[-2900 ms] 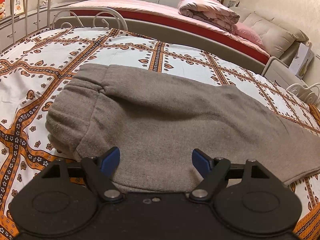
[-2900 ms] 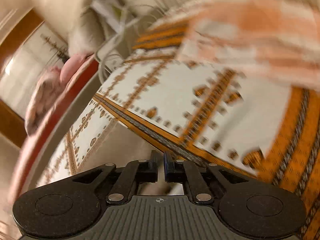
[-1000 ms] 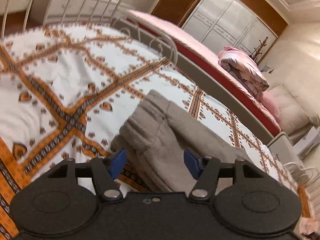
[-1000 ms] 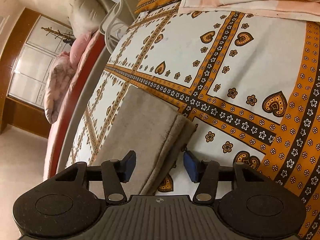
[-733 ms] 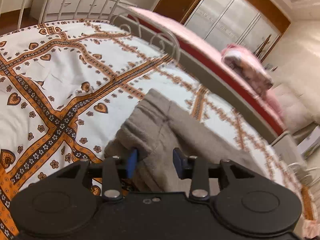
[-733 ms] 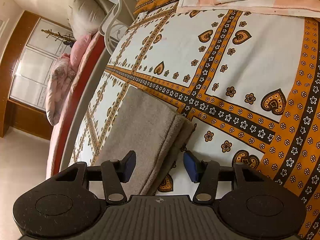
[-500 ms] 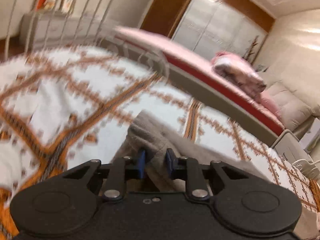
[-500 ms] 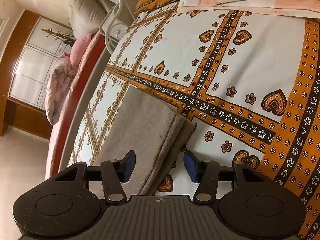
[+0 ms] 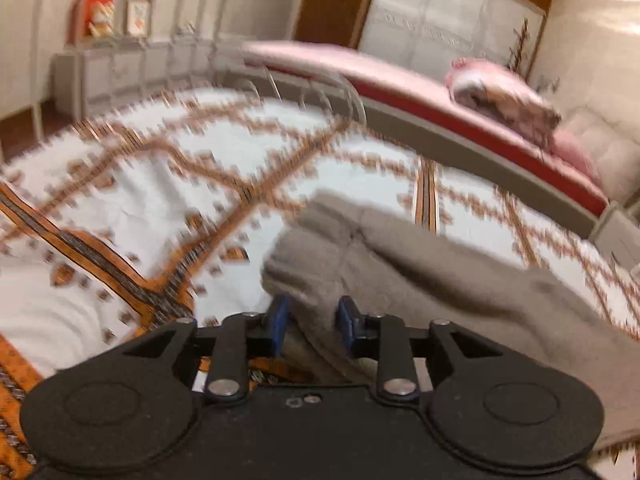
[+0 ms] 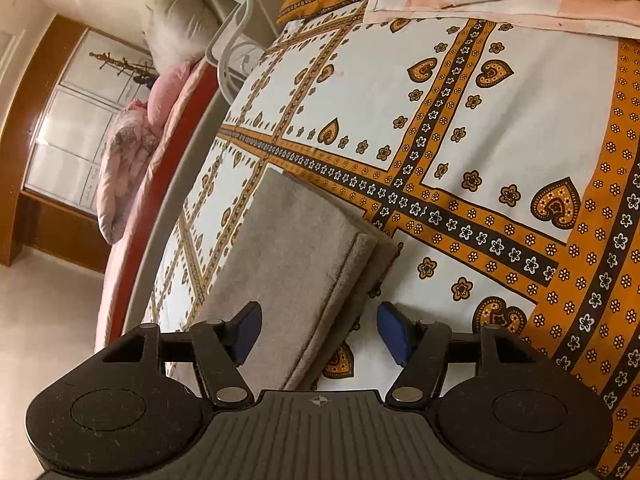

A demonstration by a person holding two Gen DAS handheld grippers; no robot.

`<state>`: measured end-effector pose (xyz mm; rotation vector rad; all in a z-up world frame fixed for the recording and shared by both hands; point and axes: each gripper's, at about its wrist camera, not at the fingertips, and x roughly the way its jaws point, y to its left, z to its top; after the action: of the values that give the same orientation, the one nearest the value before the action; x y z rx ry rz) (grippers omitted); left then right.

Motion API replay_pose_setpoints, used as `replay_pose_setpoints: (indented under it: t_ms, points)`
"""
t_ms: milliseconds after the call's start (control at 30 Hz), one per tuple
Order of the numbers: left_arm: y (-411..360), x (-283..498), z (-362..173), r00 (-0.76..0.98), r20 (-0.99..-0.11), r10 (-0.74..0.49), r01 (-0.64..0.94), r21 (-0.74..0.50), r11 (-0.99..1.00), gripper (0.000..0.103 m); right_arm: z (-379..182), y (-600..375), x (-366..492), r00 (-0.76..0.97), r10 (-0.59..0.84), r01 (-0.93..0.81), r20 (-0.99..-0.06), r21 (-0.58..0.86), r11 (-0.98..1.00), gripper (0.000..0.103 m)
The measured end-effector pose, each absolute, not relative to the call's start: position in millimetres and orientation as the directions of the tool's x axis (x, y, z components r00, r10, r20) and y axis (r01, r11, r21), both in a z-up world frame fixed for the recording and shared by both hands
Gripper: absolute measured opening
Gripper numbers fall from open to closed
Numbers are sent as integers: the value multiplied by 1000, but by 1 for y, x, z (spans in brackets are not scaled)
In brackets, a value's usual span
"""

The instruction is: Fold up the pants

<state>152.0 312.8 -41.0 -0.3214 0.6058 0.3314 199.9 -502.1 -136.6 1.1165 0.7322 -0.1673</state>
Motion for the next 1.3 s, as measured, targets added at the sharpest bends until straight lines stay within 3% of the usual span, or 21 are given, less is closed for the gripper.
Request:
replay_pose_setpoints:
  t_ms: [100,233,300,367,400,433,533,567,600,633,700,767,833,933,967,1033,1067,1100,1167,1233,1300]
  points:
    - [312,139,-24,804,-532,265,-431,-215,876,23,-136,-504,196,755,237,475,-611,759,446,64]
    - [298,151,-17,871,-469,145,-284,-240,928,29,-138,-508,191,751,255,475,-610,766,433,64]
    - [286,166,-24,866,-497,55,-197,-239,951,31,-138,-505,194,745,264,465,-613,760,453,64]
    - [277,188,-40,802,-597,4,-164,-214,963,38,-139,-501,199,743,275,454,-611,761,464,64]
    - [275,199,-52,751,-660,18,-186,-185,965,47,-139,-498,202,741,273,450,-613,756,475,64]
    - [273,209,-66,698,-715,14,-186,-163,969,47,-139,-495,206,741,266,444,-617,747,496,64]
    - [264,221,-72,708,-705,25,-143,-108,984,60,-140,-488,219,742,248,423,-623,721,548,63]
    - [262,224,-75,705,-708,29,-147,-106,983,61,-139,-485,224,738,236,416,-631,703,577,57]
    - [259,225,-76,703,-710,41,-146,-88,985,62,-138,-482,227,730,214,421,-649,673,608,29]
    - [254,226,-76,699,-712,58,-140,-58,988,62,-137,-481,229,721,189,432,-667,645,630,13]
    - [251,227,-75,701,-709,73,-150,-46,988,60,-131,-484,226,759,174,412,-628,669,619,8]
    - [253,223,-69,725,-685,70,-166,-75,983,59,-109,-484,215,840,140,345,-524,716,607,8]
    - [251,217,-71,714,-696,73,-163,-64,984,58,-99,-476,209,859,96,339,-503,698,630,8]
    - [242,219,-73,701,-705,108,-125,27,992,58,-137,-479,227,724,125,485,-678,630,607,9]
    - [239,218,-71,701,-703,117,-128,36,991,57,-151,-484,227,703,163,504,-693,646,573,9]
    - [232,212,-54,756,-643,122,-131,35,991,55,-146,-495,217,750,166,498,-641,711,497,18]
    - [228,209,-45,801,-592,96,-109,13,994,56,-135,-495,208,771,101,505,-629,699,506,34]
    - [222,209,-37,837,-544,66,-79,-1,997,57,-125,-495,201,780,50,508,-624,677,532,42]
    - [208,219,-28,867,-498,25,-28,1,1000,60,-112,-495,192,810,-7,486,-587,664,568,42]
    - [191,242,-31,855,-519,-18,22,2,1000,65,-104,-491,189,825,-43,470,-563,644,604,42]
    - [177,275,-48,789,-613,41,-3,63,998,63,-104,-484,196,815,-28,471,-579,634,614,42]
